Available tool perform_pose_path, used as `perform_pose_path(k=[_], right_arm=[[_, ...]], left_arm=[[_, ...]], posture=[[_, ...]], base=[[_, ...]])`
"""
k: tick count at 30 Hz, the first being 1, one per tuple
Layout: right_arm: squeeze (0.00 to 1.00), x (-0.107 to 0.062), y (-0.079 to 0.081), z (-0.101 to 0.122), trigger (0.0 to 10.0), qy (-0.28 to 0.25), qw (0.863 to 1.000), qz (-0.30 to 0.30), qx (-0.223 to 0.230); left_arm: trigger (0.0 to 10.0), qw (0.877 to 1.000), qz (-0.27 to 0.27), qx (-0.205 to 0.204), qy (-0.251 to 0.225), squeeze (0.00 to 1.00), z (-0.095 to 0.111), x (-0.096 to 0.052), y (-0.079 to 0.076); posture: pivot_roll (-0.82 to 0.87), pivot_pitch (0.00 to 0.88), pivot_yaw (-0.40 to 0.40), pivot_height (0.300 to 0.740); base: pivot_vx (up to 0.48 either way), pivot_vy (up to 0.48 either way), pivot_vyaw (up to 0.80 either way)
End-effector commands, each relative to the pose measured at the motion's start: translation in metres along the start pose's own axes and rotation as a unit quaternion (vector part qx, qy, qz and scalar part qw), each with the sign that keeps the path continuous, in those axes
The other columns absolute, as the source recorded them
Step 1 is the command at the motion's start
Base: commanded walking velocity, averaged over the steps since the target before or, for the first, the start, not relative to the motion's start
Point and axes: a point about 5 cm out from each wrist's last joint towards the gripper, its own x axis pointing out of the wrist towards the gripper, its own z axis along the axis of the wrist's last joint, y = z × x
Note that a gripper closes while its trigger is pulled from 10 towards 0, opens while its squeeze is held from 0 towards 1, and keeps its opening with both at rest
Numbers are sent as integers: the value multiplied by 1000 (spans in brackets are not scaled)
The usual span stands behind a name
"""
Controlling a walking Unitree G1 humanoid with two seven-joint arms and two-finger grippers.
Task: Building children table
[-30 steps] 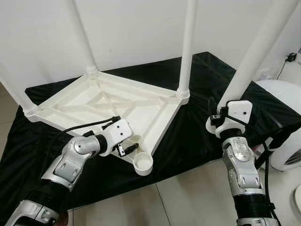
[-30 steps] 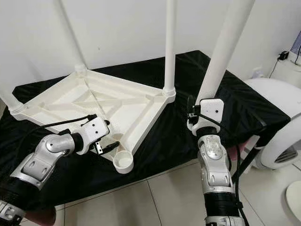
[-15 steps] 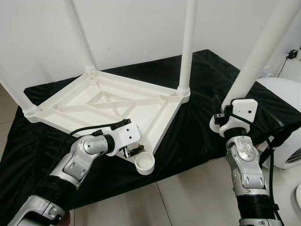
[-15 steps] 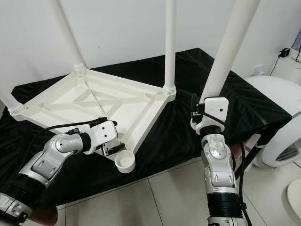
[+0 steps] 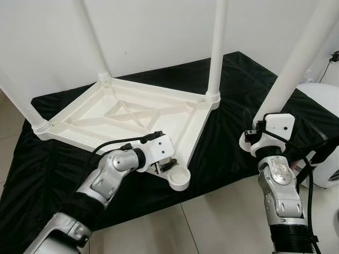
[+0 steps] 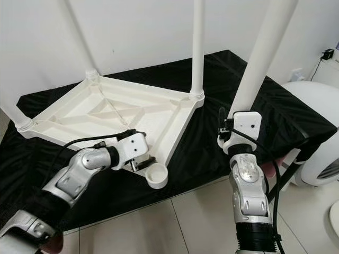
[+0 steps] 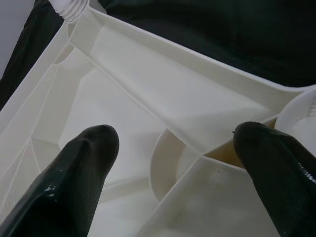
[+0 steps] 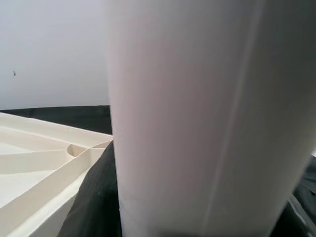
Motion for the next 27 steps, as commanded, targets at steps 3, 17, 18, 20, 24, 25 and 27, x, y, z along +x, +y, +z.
perform_pose_path(k=[3, 17, 18, 20, 24, 25, 27], right_arm=[[0, -2, 3, 1, 10000, 1, 1000, 4, 5], [0, -5, 13, 0, 10000, 7, 1000, 10, 18], [0, -5, 14, -1, 10000, 8, 1000, 11, 19], [0, -5, 15, -1, 10000, 10, 1000, 14, 21], [0, -2, 16, -2, 10000, 11, 1000, 19, 22], [0, -2, 16, -2, 10000, 11, 1000, 20, 21], [0, -1, 16, -2, 10000, 11, 1000, 20, 21]], left_arm=[[10000, 999, 30, -19, 4, 0, 2, 9, -1], [10000, 960, 221, -137, -105, 0, 51, 13, 56], [10000, 954, 219, -152, -134, 0, 56, 3, 65], [10000, 955, 200, -139, -168, 0, 59, -17, 75], [10000, 974, 137, -89, -158, 0, 47, -38, 73], [10000, 976, 127, -87, -155, 0, 44, -40, 72], [10000, 980, 106, -84, -148, 0, 40, -42, 68]], posture=[[-171, 84, 124, 740], [-162, 64, 125, 740], [-159, 62, 123, 740], [-148, 58, 117, 740], [-136, 60, 111, 740], [-136, 60, 111, 740], [-126, 63, 106, 740]], base=[[0, 0, 0], [0, 0, 0], [0, 0, 0], [0, 0, 0], [0, 0, 0], [0, 0, 0], [0, 0, 0]])
